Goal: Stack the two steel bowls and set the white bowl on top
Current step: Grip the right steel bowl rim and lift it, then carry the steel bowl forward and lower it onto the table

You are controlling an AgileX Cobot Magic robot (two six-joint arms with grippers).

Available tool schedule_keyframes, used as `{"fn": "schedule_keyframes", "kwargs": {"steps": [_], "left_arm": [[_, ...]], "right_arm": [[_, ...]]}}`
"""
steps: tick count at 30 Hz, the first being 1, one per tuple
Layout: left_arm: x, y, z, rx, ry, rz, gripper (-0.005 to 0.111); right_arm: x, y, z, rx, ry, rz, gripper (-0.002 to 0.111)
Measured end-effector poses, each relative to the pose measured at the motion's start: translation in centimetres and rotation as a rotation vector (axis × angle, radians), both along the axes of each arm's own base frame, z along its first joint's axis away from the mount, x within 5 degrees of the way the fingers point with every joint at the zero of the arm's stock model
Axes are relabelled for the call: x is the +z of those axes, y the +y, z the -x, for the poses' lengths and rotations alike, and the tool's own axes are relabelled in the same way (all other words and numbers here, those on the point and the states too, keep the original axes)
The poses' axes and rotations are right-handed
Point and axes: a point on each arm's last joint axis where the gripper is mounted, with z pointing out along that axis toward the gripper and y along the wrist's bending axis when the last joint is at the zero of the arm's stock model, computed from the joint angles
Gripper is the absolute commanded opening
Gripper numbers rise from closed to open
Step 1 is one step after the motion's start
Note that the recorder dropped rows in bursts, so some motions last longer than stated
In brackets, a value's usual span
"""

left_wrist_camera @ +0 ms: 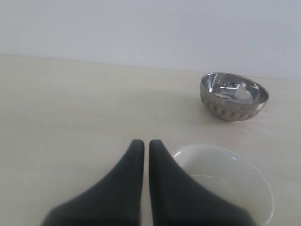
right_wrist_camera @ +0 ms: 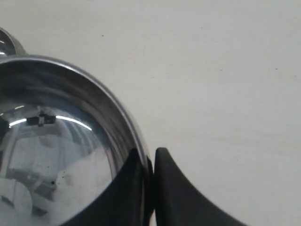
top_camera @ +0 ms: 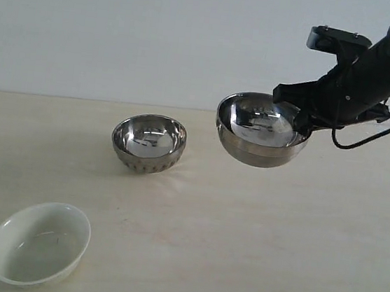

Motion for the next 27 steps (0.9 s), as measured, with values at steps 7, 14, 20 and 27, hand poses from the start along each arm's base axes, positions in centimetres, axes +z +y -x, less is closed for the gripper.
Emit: {"fn": "schedule_keyframes", "kwargs": {"steps": [7,14,20,27], "left_arm": [[0.0,0.0,0.0,0.000,0.000,0.000,0.004],[0.0,0.0,0.0,0.000,0.000,0.000,0.004],[0.0,0.0,0.0,0.000,0.000,0.000,0.004],[0.0,0.0,0.0,0.000,0.000,0.000,0.004]], "right_arm": [[0.3,-0.8,4.4,-0.018,0.046,-0.036,0.000],[-0.8,-1.4,7.6,-0.022,0.106,-0.036,0.000],[-1.3,2.6,9.4,0.072,0.101,-0.055,0.000],[-2.1,7.6,10.9,0.151,0.080,-0.092,0.000]]}}
